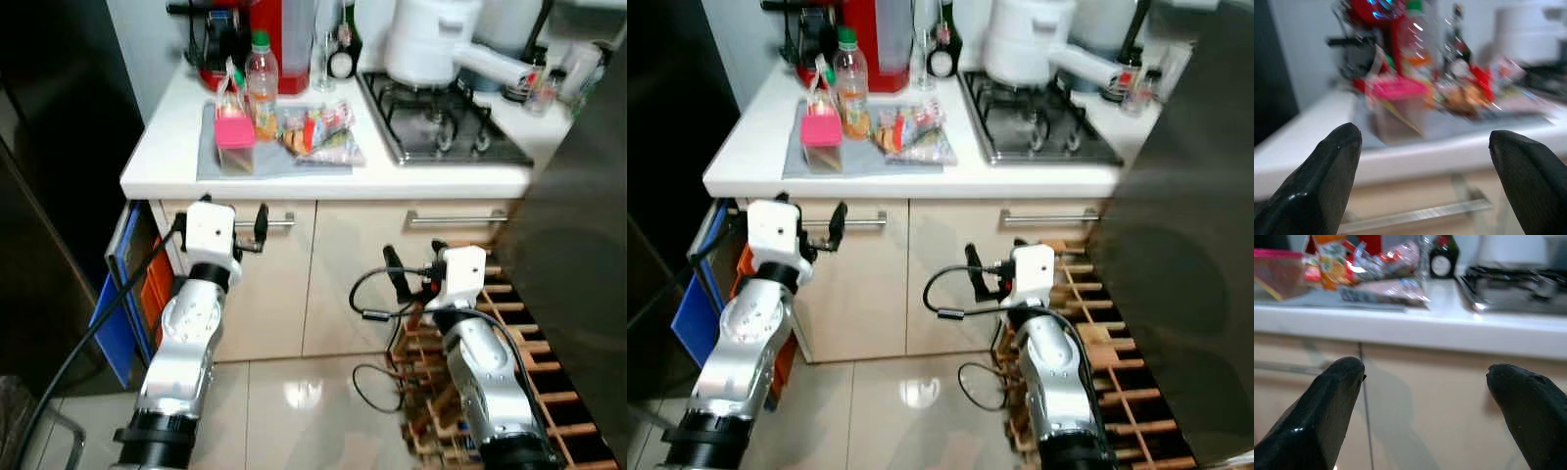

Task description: Restocking fridge

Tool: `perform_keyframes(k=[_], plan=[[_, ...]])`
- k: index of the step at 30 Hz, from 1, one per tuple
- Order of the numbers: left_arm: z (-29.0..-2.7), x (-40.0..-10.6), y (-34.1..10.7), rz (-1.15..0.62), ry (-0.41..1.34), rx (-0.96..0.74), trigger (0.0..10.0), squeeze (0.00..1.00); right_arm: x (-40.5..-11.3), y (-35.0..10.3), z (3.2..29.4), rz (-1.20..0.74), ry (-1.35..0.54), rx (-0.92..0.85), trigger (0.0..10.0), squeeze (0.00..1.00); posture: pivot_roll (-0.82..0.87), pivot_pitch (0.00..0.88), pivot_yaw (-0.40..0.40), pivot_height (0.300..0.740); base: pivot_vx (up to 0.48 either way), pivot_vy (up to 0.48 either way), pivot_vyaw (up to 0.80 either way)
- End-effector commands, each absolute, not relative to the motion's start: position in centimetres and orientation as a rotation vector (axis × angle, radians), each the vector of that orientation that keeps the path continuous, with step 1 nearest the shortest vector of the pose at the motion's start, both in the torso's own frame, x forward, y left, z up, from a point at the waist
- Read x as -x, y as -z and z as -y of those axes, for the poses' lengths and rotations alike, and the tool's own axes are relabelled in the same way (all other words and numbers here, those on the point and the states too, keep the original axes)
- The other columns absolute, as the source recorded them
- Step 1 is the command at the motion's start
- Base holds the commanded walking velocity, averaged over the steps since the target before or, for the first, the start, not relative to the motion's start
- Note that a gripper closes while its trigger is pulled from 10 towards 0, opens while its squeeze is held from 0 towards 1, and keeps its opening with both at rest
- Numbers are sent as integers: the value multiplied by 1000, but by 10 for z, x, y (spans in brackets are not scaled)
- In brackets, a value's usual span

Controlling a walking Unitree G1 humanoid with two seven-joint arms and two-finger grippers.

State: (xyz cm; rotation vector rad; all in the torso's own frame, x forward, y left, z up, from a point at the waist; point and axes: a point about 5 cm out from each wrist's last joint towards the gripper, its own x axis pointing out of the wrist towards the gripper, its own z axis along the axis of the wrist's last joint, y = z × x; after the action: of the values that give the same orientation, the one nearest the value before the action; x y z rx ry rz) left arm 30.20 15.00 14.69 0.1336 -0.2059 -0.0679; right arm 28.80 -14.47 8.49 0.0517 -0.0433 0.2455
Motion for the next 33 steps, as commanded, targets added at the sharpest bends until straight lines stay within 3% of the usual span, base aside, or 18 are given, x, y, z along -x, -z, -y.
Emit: perform_keyframes(k=[1, 16, 28, 33], plan=[[-157, -302, -169, 309, 28, -168, 10000, 0, -290, -97, 138, 97, -266, -44, 10000, 0, -56, 0, -29, 740, 480, 0, 0], [-150, -304, -235, 552, 66, -181, 10000, 0, -286, -115, 127, 170, -325, -56, 10000, 0, -55, 0, -26, 740, 480, 0, 0], [-151, -347, -305, 635, 168, -125, 10000, 0, -265, -145, 123, 278, -400, -46, 10000, 0, -91, 0, 11, 740, 477, 0, 0], [-158, -357, -341, 689, 156, -128, 10000, 0, -262, -180, 112, 374, -428, -71, 10000, 0, -104, 0, 32, 740, 288, 0, 0]])
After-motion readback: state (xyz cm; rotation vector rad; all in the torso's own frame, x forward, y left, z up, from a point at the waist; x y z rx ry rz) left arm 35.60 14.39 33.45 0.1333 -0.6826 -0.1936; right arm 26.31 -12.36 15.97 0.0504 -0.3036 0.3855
